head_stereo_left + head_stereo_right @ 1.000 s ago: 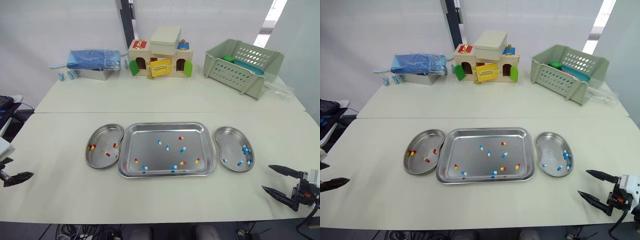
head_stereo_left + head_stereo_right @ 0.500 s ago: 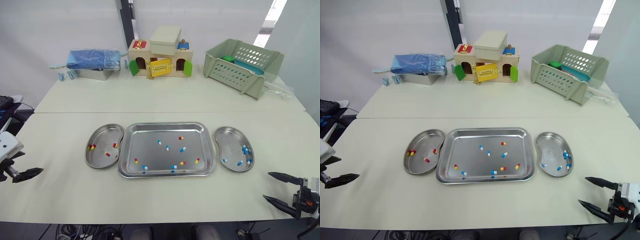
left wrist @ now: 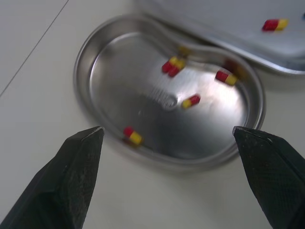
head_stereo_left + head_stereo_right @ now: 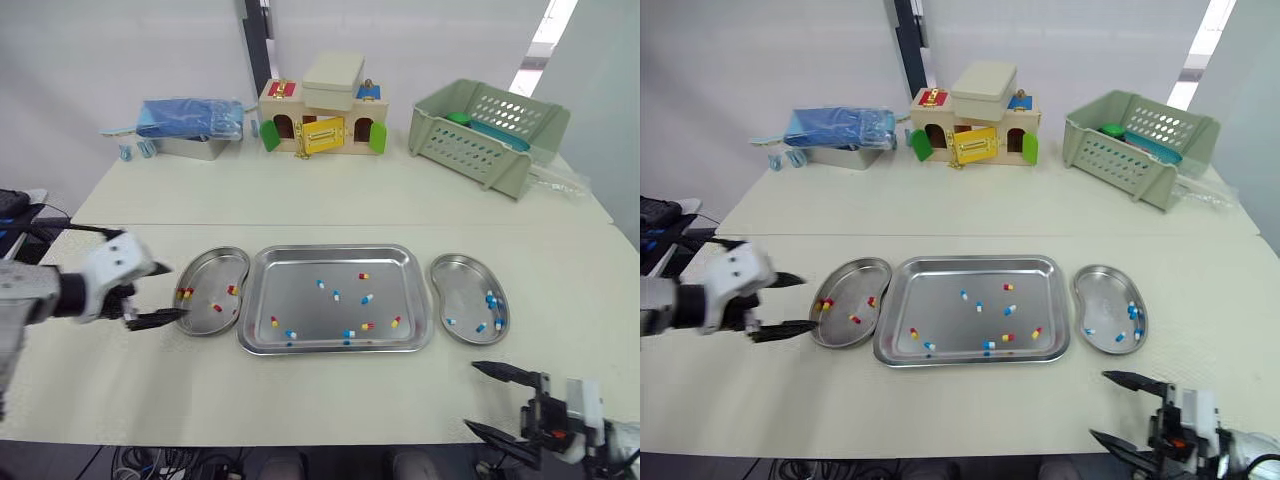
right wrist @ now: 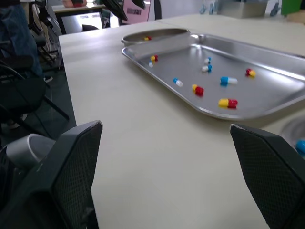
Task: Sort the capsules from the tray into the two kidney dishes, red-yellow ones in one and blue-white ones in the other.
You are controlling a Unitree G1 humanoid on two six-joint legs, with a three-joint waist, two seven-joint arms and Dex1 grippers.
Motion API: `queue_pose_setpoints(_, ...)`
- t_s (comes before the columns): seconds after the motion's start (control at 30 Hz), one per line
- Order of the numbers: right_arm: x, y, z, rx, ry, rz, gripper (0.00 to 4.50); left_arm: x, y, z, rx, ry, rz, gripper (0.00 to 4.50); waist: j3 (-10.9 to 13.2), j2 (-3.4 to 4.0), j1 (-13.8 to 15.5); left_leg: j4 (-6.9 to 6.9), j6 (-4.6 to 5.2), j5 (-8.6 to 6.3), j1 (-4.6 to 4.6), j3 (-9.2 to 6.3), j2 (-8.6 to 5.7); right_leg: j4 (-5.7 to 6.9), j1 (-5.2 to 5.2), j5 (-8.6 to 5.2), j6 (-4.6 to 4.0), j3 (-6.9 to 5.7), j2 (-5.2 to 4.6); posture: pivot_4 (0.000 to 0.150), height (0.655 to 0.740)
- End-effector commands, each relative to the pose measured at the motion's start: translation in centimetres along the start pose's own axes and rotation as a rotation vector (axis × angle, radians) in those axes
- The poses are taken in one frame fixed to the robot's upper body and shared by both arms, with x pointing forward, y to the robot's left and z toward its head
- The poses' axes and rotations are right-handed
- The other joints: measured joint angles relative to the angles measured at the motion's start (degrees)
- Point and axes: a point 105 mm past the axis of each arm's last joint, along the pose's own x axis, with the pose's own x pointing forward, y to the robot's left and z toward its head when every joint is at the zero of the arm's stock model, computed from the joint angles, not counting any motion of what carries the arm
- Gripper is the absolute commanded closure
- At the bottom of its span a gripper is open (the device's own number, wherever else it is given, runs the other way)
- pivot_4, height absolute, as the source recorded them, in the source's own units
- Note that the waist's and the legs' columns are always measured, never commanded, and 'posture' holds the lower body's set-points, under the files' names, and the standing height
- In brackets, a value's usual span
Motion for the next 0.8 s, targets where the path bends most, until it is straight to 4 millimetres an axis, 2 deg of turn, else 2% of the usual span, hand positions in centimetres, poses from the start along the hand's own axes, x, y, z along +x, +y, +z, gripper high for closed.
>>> queue_pose_setpoints(0.03, 1.5, 0.6, 0.2, -0.011, -0.023, -0.011, 0.00, 2.0, -1.0, 2.6, 0.109, -0.041, -0.106, 0.03, 0.0, 0.00, 0.0, -0.01, 0.00, 0.00, 0.00, 0.00, 0.00, -0.01, -0.02, 0.00, 0.00, 0.00, 0.00, 0.150, 0.7400)
queue_pose_setpoints(0.1, 2.2, 0.7, 0.1, -0.012, -0.036, -0.025, 0.00, 3.4, -1.7, 3.7, 0.164, -0.062, -0.173, 0.03, 0.0, 0.00, 0.0, -0.01, 0.00, 0.00, -0.02, -0.03, 0.00, -0.02, -0.02, 0.00, 0.00, -0.02, 0.01, 0.150, 0.7400)
queue_pose_setpoints(0.3, 3.0, 0.9, -0.2, -0.016, -0.044, -0.055, 0.00, 6.7, -3.2, 5.4, 0.331, -0.077, -0.335, 0.03, 0.0, 0.00, 0.1, 0.02, 0.00, 0.00, -0.03, -0.04, -0.01, -0.01, -0.02, 0.00, 0.00, -0.02, 0.01, 0.150, 0.7400)
queue_pose_setpoints(0.43, 3.2, 1.1, -0.1, -0.017, -0.046, -0.068, 0.00, 8.7, -3.6, 6.3, 0.492, -0.049, -0.440, 0.03, 0.0, -0.01, 0.1, 0.05, 0.00, 0.01, -0.02, -0.04, -0.04, -0.01, 0.01, 0.00, 0.00, -0.02, 0.01, 0.150, 0.7400)
queue_pose_setpoints(0.53, 3.3, 1.3, -0.1, -0.019, -0.045, -0.080, 0.00, 9.4, -3.6, 6.5, 0.559, -0.031, -0.499, 0.03, 0.0, -0.01, 0.0, 0.05, 0.00, 0.01, -0.04, -0.04, -0.04, -0.04, 0.00, 0.00, 0.00, -0.02, 0.01, 0.150, 0.7400)
queue_pose_setpoints(0.63, 3.3, 1.4, 0.0, -0.021, -0.044, -0.095, 0.00, 9.7, -3.3, 5.9, 0.601, 0.004, -0.536, 0.62, 0.0, -0.01, -0.2, 0.03, 0.00, 0.00, -0.03, -0.05, -0.04, -0.04, -0.03, 0.00, 0.00, -0.01, 0.02, 0.150, 0.7400)
queue_pose_setpoints(0.77, 3.3, 1.7, 0.0, -0.019, -0.043, -0.111, 0.00, 9.9, -3.1, 5.7, 0.621, 0.013, -0.556, 1.93, 0.0, -0.01, -0.1, 0.04, 0.00, 0.00, -0.03, -0.06, -0.04, -0.02, -0.02, 0.00, 0.00, -0.01, 0.02, 0.150, 0.7400)
queue_pose_setpoints(0.8, 3.4, 1.8, 0.1, -0.019, -0.043, -0.114, 0.00, 9.9, -3.0, 5.7, 0.624, 0.016, -0.558, 1.93, 0.0, -0.01, -0.1, 0.05, 0.00, 0.00, -0.04, -0.06, -0.04, -0.03, -0.02, 0.00, 0.00, -0.01, 0.02, 0.150, 0.7400)
